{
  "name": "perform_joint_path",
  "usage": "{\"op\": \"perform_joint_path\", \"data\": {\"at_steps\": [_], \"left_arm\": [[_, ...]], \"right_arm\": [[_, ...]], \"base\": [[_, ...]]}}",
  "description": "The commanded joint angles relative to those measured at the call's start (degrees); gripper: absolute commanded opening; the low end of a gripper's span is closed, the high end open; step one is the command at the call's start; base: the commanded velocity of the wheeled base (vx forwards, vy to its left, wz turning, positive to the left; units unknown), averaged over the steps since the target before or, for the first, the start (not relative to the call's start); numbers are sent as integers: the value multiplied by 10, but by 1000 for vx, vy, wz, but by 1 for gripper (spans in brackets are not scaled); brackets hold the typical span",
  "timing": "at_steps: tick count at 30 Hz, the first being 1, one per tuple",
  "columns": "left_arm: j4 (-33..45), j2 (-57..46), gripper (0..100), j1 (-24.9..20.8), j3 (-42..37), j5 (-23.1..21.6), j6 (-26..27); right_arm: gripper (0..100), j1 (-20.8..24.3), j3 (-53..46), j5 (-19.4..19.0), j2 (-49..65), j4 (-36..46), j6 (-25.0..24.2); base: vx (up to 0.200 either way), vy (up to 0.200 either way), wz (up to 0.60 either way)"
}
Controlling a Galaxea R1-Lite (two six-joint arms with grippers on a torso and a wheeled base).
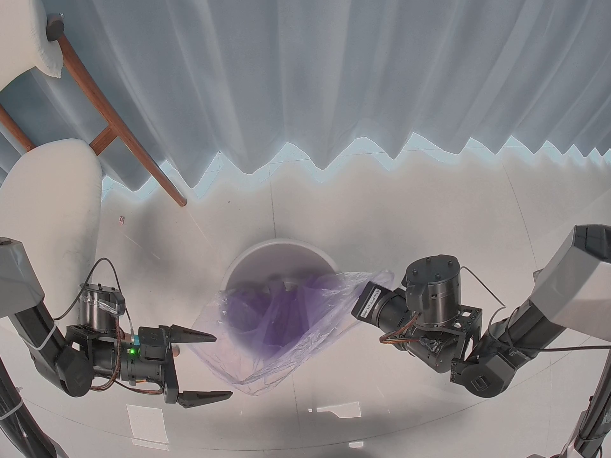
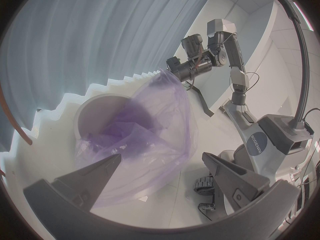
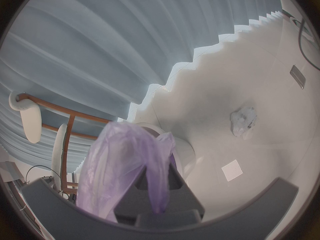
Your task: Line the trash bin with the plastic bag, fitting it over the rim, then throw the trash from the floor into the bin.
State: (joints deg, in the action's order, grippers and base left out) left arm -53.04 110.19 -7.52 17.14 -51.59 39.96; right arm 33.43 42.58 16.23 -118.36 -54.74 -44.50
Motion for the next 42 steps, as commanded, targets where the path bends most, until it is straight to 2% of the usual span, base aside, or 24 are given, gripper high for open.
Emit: {"op": "perform_joint_path", "data": {"at_steps": [1,10,18,25,27,31,42], "left_arm": [[20,-2,100,1,-8,-1,20],[29,2,100,-2,-4,4,33],[29,49,100,22,50,25,29],[29,68,100,19,71,33,28],[28,76,100,17,95,54,23],[27,81,100,15,135,62,13],[20,31,100,5,145,62,1]], "right_arm": [[0,-5,7,0,-5,0,0],[0,-5,7,0,-3,0,0],[0,-5,1,0,-2,0,-1],[0,-6,5,0,0,0,-1],[0,-5,4,0,1,0,-1],[0,-5,0,0,1,-1,-2],[0,-6,0,0,0,0,-2]], "base": [[0,0,0],[0,0,0],[0,0,0],[0,0,0],[0,0,0],[0,0,0],[0,0,0]]}}
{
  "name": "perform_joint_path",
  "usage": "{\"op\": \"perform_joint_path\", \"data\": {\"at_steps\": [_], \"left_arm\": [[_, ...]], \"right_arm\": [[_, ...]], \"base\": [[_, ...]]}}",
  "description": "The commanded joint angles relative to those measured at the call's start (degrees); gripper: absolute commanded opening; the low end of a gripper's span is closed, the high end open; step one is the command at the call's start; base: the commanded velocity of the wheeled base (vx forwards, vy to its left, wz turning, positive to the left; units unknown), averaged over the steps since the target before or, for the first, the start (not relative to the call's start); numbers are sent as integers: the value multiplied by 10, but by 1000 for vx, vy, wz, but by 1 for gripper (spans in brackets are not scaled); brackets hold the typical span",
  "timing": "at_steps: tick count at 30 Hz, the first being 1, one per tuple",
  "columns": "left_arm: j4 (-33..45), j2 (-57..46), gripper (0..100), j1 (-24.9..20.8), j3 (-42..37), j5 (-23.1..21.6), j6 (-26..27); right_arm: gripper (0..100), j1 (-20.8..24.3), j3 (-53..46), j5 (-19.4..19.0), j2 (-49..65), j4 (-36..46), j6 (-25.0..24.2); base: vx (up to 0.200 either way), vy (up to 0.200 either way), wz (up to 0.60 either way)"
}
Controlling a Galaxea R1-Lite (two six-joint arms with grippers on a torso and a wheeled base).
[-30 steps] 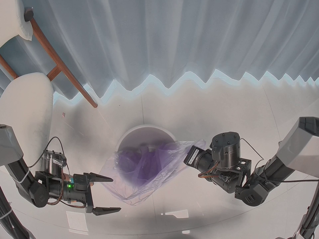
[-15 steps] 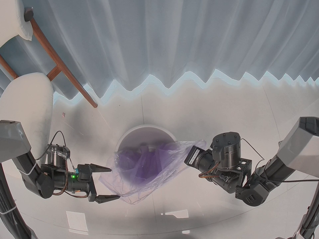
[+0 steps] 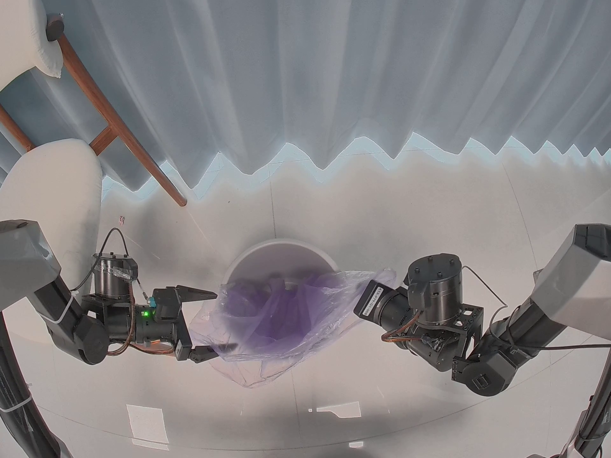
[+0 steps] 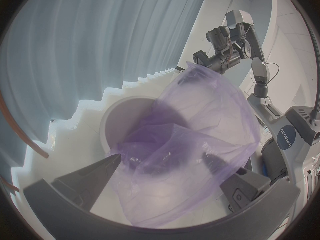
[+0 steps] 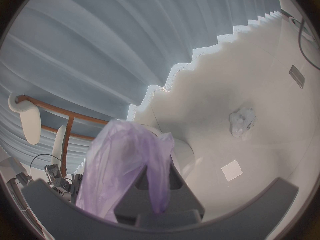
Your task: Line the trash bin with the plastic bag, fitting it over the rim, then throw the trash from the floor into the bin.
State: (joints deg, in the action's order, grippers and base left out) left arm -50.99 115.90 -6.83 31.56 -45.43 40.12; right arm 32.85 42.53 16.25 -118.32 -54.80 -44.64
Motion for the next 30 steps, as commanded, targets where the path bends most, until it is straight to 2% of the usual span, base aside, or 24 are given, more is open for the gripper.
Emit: {"op": "perform_joint_path", "data": {"at_steps": [1,9,14,20,21,27,29,30], "left_arm": [[-1,-30,100,0,1,1,0],[-2,-8,100,35,17,1,-8],[-2,2,100,13,46,15,-20],[-10,9,100,-20,33,36,-39],[-10,9,0,-20,33,36,-39],[-42,6,0,-33,20,36,-80],[-60,-1,0,-42,7,37,-126],[-60,-2,0,-42,6,37,-130]], "right_arm": [[0,0,0,0,-2,0,0],[0,0,6,9,-2,0,3],[0,2,1,9,-2,0,3],[0,2,1,10,0,0,3],[0,2,1,10,0,0,3],[0,-1,-5,7,22,1,4],[0,-16,5,-10,31,10,6],[0,-17,6,-11,31,11,7]], "base": [[0,0,0],[0,0,0],[0,0,0],[0,0,0],[0,0,0],[0,0,0],[0,0,0],[0,0,0]]}}
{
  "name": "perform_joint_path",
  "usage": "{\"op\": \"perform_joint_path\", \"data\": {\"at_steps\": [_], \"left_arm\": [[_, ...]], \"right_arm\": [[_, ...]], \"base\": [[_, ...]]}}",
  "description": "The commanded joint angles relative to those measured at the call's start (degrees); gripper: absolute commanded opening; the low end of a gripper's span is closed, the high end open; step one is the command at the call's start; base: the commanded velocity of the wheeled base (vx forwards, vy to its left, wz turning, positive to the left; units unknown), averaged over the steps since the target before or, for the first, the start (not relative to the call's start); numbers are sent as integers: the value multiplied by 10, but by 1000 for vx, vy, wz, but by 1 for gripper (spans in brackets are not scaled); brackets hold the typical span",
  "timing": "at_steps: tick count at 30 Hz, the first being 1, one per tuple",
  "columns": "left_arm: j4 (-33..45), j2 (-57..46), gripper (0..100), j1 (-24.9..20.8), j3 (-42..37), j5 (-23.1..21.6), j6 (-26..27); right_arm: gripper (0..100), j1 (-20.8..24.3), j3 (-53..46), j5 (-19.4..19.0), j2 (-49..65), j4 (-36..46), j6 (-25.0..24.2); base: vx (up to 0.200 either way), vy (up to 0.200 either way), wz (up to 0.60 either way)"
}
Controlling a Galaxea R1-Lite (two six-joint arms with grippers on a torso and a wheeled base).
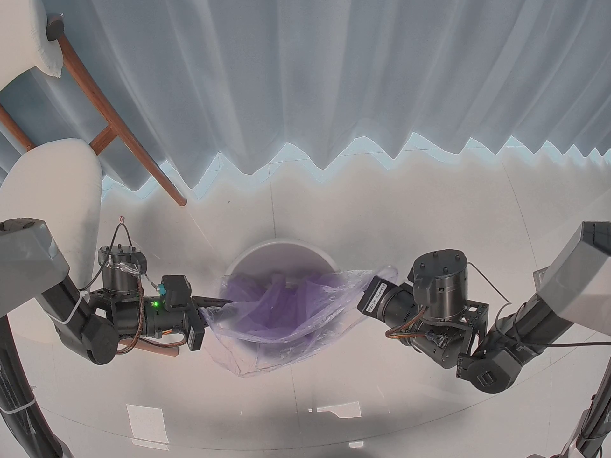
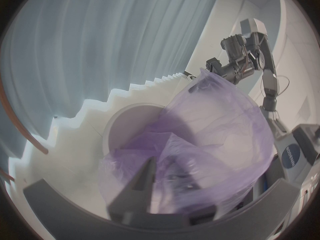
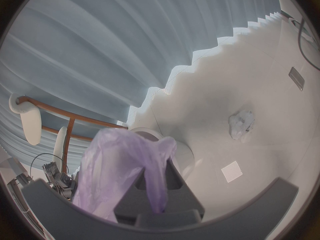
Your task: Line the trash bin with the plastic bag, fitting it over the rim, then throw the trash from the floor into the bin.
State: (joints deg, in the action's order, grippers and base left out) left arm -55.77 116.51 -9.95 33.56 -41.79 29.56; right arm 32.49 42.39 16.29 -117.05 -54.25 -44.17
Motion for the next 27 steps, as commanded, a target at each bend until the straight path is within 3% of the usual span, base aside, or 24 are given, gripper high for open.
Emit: {"op": "perform_joint_path", "data": {"at_steps": [1,6,8,9,13,14,16,21,23,27], "left_arm": [[-19,-27,0,-23,-22,2,-76],[9,-97,0,-70,-21,31,-214],[22,-106,0,-78,-22,43,-229],[61,-129,0,-94,-18,63,-267],[93,-144,0,-107,-7,67,-320],[91,-144,0,-118,-5,68,-388],[90,-149,0,-123,-7,76,-454],[89,-152,0,-141,1,145,-566],[97,-149,0,-142,20,173,-608],[100,-129,0,-141,44,205,-631]], "right_arm": [[0,-22,10,-30,23,9,15],[0,-52,12,-95,42,31,58],[0,-54,14,-105,45,36,64],[0,-62,26,-129,52,58,77],[0,-64,45,-151,57,85,84],[0,-64,67,-171,60,110,83],[0,-64,81,-189,67,129,83],[0,-65,99,-222,89,201,83],[0,-67,105,-235,89,221,85],[0,-68,132,-253,85,233,82]], "base": [[0,0,0],[0,0,0],[0,0,0],[0,0,0],[0,0,0],[0,0,0],[0,0,0],[0,0,0],[0,0,0],[0,0,0]]}}
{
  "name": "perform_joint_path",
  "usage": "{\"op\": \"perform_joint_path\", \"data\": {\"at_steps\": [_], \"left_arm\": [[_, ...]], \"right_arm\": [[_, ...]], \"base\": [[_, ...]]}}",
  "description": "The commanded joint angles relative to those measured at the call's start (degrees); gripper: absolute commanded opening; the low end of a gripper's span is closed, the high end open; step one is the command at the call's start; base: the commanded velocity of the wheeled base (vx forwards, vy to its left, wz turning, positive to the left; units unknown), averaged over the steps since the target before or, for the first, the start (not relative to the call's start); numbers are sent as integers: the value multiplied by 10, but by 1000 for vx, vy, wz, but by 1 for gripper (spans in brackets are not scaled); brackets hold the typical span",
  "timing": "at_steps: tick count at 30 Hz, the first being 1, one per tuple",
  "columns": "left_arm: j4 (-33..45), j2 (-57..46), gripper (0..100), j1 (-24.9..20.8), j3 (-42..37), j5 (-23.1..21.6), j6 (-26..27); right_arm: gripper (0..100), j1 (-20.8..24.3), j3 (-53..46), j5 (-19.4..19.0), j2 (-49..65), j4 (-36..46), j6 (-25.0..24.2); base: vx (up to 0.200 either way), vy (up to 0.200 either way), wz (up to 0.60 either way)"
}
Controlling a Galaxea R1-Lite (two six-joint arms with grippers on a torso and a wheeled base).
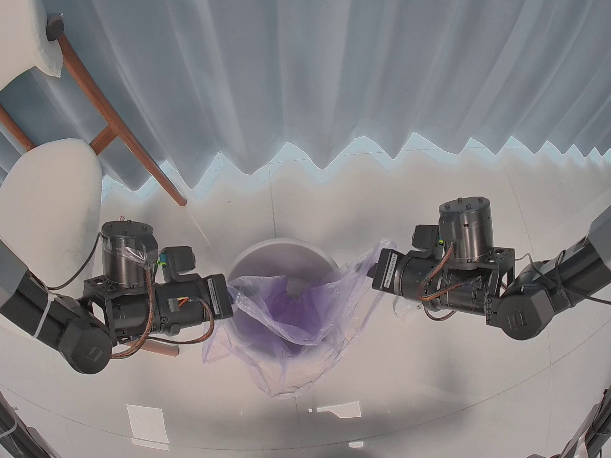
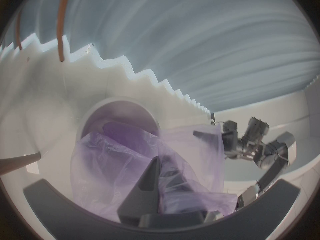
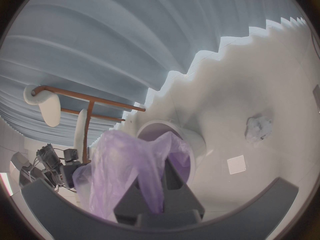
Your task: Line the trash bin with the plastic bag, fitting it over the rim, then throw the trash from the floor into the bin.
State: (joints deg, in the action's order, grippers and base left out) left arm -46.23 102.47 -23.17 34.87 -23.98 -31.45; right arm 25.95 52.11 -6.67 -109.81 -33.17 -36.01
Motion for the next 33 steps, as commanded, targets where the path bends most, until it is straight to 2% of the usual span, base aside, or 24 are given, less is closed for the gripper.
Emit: {"op": "perform_joint_path", "data": {"at_steps": [1,2,6,7,9,16,24,27,33], "left_arm": [[4,12,0,-9,31,27,-21],[5,26,0,-9,38,37,-20],[63,57,0,-19,60,91,-18],[83,66,0,-26,68,116,-18],[89,77,0,-28,74,132,-19],[78,99,0,-32,96,130,-23],[91,136,0,-11,165,155,-22],[112,137,0,-6,185,158,-22],[223,134,0,6,261,154,-28]], "right_arm": [[0,-3,36,-24,13,23,1],[0,-2,55,-34,10,46,4],[0,2,106,-34,-6,159,11],[0,1,120,-34,-15,194,15],[0,-1,128,-34,-34,207,19],[0,-3,132,-32,-93,152,35],[0,-22,204,-31,-140,165,71],[0,-29,236,-32,-147,189,72],[0,-54,354,-35,-165,292,74]], "base": [[0,0,0],[0,0,0],[0,0,0],[0,0,0],[0,0,0],[0,0,0],[0,0,0],[0,0,0],[0,0,0]]}}
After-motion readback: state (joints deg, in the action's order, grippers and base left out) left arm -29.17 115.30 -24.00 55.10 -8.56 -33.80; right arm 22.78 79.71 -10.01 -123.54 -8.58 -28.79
